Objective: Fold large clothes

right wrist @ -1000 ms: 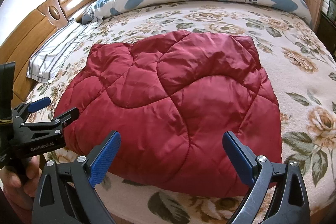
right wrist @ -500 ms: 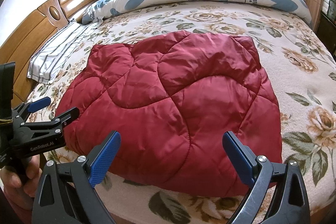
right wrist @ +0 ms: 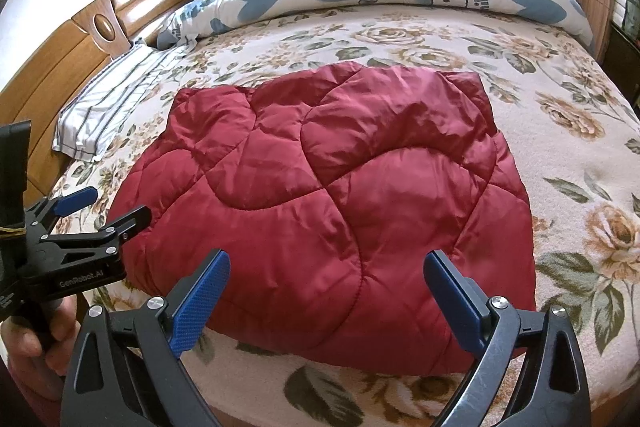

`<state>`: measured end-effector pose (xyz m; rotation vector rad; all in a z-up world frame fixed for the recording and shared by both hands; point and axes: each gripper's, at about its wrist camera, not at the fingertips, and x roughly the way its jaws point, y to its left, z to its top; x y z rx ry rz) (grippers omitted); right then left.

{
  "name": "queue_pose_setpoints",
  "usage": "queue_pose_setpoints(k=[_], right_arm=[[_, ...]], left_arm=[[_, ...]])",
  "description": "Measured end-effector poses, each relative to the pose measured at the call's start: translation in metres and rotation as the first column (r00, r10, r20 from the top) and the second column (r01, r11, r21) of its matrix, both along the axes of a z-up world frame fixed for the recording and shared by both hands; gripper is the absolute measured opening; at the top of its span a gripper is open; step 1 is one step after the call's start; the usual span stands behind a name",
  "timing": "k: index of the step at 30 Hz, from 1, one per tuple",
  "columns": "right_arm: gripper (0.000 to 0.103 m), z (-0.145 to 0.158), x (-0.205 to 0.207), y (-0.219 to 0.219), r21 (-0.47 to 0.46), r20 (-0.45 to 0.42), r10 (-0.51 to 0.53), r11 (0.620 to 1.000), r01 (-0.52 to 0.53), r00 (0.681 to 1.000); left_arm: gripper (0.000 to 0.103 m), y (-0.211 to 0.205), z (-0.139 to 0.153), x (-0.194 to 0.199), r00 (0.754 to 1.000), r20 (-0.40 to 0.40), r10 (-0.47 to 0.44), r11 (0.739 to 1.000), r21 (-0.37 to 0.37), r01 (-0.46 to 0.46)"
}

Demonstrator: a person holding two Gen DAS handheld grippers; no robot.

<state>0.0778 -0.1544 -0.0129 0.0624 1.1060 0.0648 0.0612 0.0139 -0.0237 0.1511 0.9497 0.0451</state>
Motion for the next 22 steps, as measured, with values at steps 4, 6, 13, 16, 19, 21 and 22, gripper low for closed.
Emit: queue_pose_setpoints(k=[4,6,13,16,19,21,22], right_arm=[[0.098,0.0007,0.0,-0.0005,-0.001,0.001,-0.004,1.0,0.004,1.0],[0.098,0.0006,0.0,-0.0007,0.0,0.002,-0.004,1.0,0.004,1.0],[0.098,0.0004,0.0001,-0.0024,0.002,0.002,-0.006,1.0,0.006,1.0],[0.098,-0.0003,-0.0005,-0.0035,0.003,0.002,-0.009,1.0,0.009,1.0],[0.098,-0.0006,-0.0006,-0.0041,0.004,0.003,-0.01,1.0,0.01,1.0],[0.098,-0.0005,-0.0004,-0.0042,0.006,0.006,-0.009,1.0,0.009,1.0],[0.098,-0.0015,-0.001,-0.0039,0.007,0.008,-0.01,1.0,0.01,1.0]], left_arm=[[0.102,0.0023,-0.0008,0.0011,1.0,-0.002,0.004,1.0,-0.005,-0.004],[0.102,0.0031,-0.0009,0.0016,1.0,-0.002,0.005,1.0,-0.005,-0.005],[0.102,0.0048,-0.0019,0.0034,1.0,-0.012,0.008,1.0,-0.016,-0.009],[0.102,0.0059,-0.0009,0.004,1.0,-0.014,0.01,1.0,-0.027,-0.01],[0.102,0.0057,-0.0004,0.0045,1.0,-0.015,0.008,0.999,-0.037,-0.009],[0.102,0.0051,0.0008,0.0042,1.0,-0.011,0.003,0.999,-0.042,-0.003],[0.102,0.005,0.0015,0.0041,1.0,-0.008,-0.002,0.999,-0.05,0.002]])
